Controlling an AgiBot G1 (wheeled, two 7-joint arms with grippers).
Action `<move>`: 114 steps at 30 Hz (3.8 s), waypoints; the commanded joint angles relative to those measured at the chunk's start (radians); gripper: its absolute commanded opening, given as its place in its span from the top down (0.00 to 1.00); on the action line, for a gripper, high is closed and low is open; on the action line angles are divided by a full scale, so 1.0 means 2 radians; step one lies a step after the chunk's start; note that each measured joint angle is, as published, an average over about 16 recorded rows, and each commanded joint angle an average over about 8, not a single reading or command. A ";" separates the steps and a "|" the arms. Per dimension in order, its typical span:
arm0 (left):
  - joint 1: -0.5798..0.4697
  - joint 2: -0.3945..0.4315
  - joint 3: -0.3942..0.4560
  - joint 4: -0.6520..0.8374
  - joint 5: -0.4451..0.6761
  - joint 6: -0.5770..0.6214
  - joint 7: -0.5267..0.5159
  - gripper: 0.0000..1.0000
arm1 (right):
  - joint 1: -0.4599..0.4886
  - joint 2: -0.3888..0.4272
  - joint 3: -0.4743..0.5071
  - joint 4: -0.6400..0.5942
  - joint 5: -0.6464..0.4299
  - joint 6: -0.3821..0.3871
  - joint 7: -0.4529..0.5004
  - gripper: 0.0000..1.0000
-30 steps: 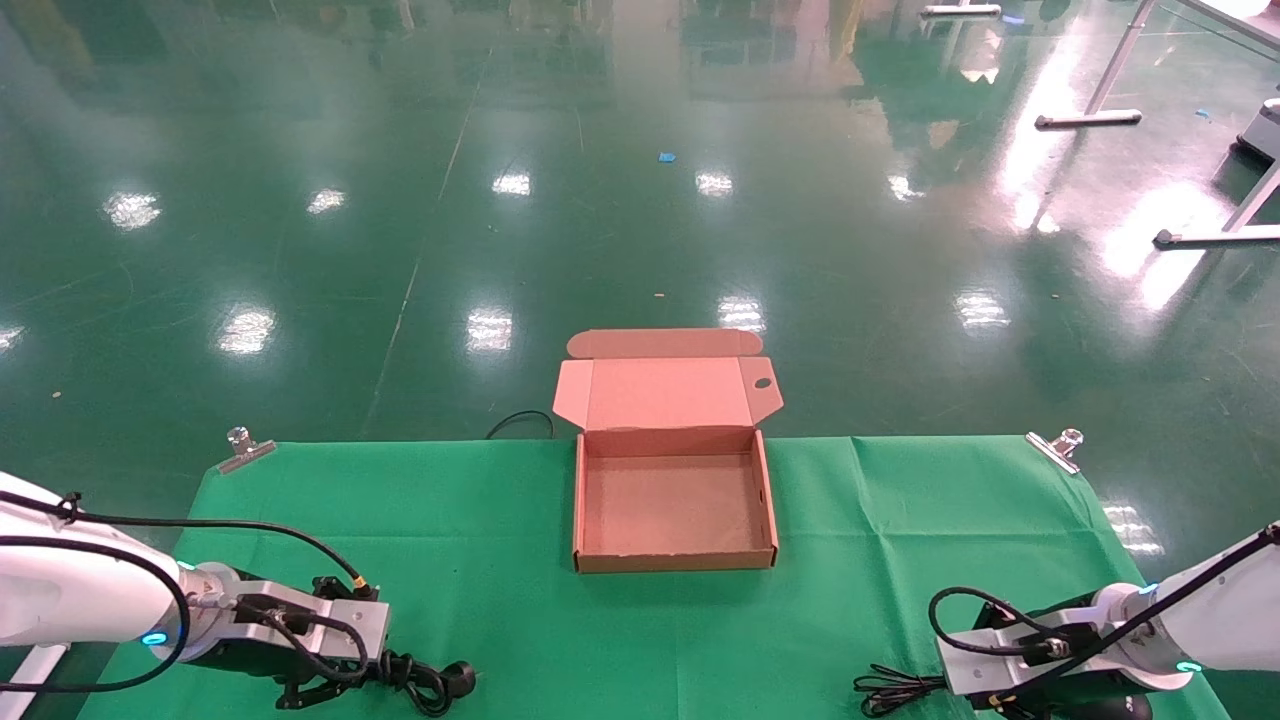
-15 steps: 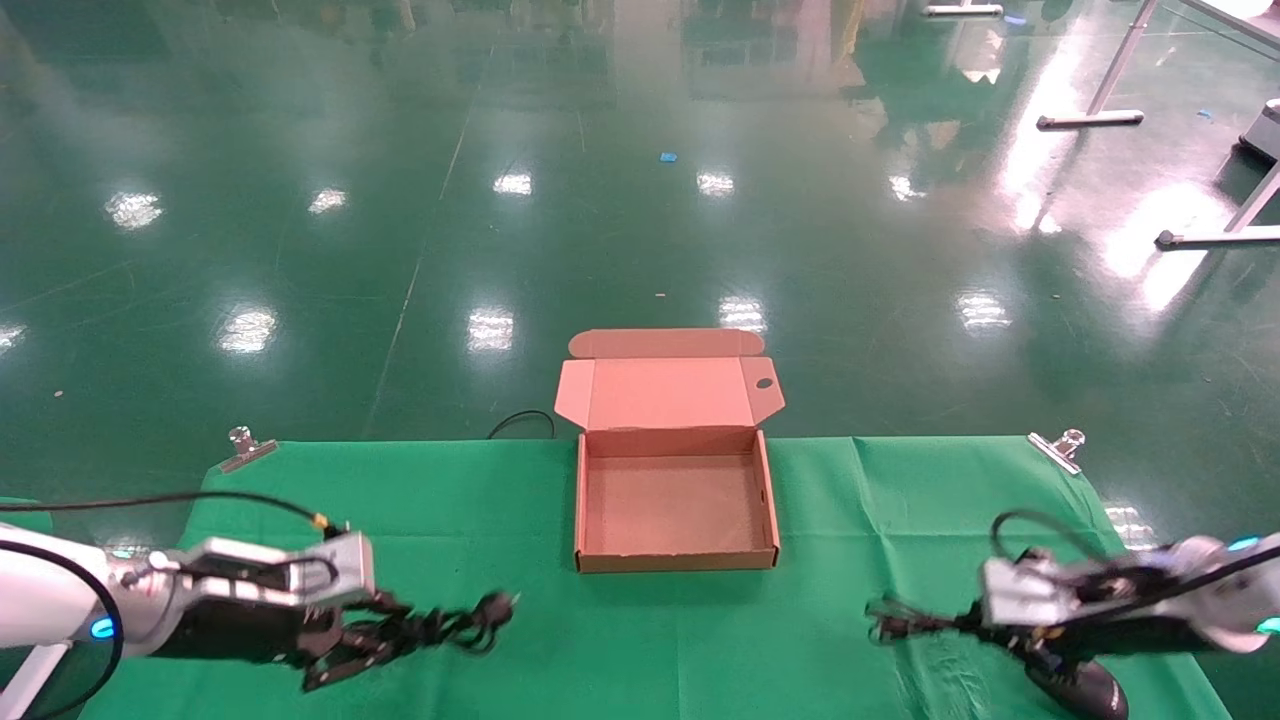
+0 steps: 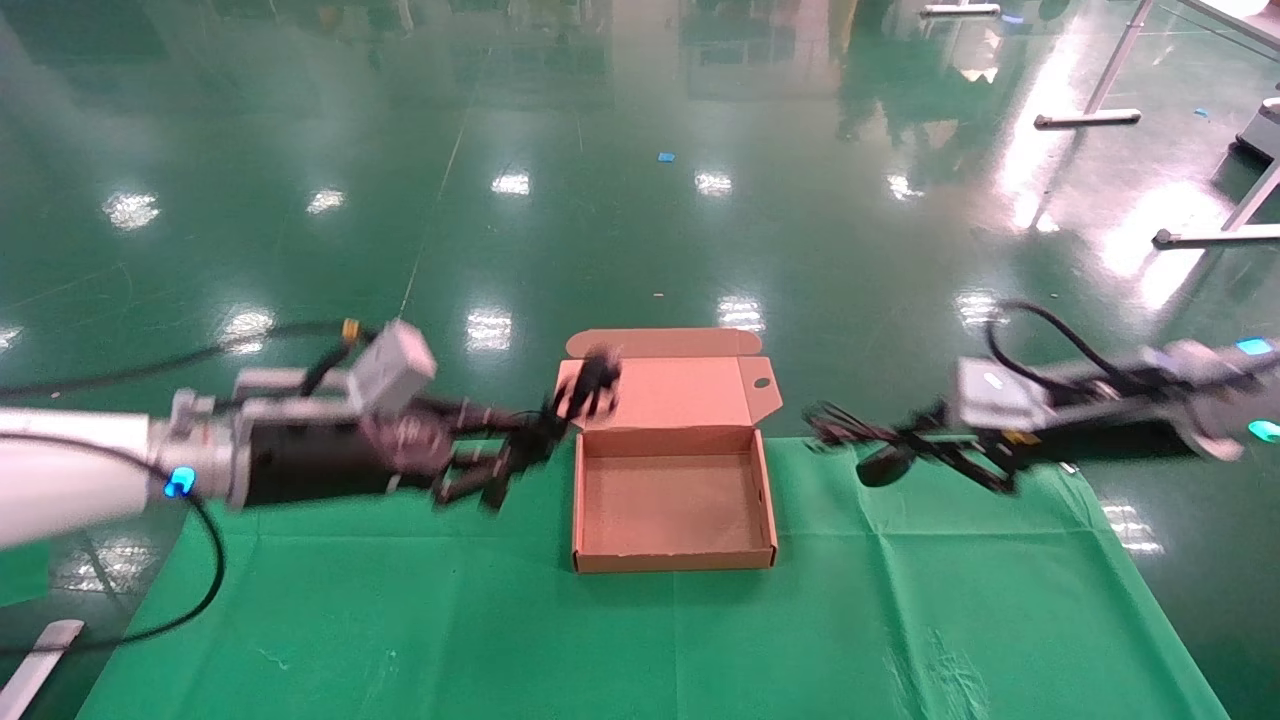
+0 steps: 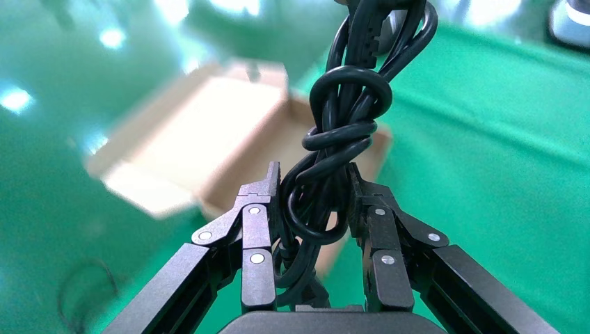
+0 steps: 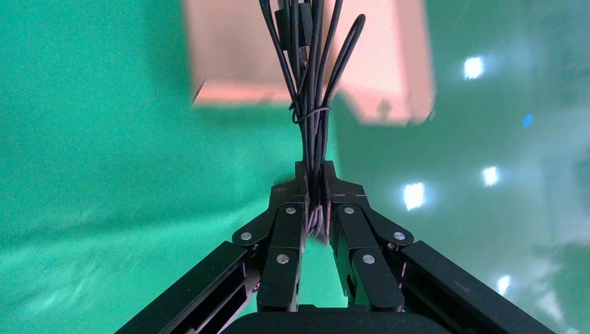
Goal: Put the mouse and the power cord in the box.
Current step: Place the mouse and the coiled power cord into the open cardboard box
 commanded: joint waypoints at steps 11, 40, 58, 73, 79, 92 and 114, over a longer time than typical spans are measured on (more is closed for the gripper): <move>-0.077 0.033 -0.031 0.036 -0.053 -0.026 0.024 1.00 | -0.011 -0.108 -0.001 0.017 0.000 0.066 0.017 1.00; -0.128 -0.033 -0.012 0.130 -0.032 0.063 0.089 1.00 | -0.132 -0.142 -0.096 0.126 0.060 0.284 0.164 0.91; -0.167 0.031 0.006 0.235 -0.008 0.067 0.153 1.00 | -0.136 -0.140 -0.141 0.122 0.113 0.290 0.207 0.00; -0.116 0.098 -0.014 0.130 0.068 -0.048 0.180 1.00 | -0.098 -0.059 -0.109 0.053 0.181 0.216 0.166 0.00; -0.024 0.103 -0.020 -0.094 0.132 -0.126 0.083 1.00 | -0.061 0.029 -0.096 0.058 0.201 0.103 0.113 0.00; 0.068 0.098 0.141 -0.350 0.161 -0.235 -0.123 1.00 | 0.034 0.115 -0.106 0.060 0.179 -0.004 0.054 0.00; 0.061 0.096 0.267 -0.363 0.163 -0.304 -0.285 0.05 | 0.052 0.131 -0.108 0.075 0.176 -0.030 0.066 0.00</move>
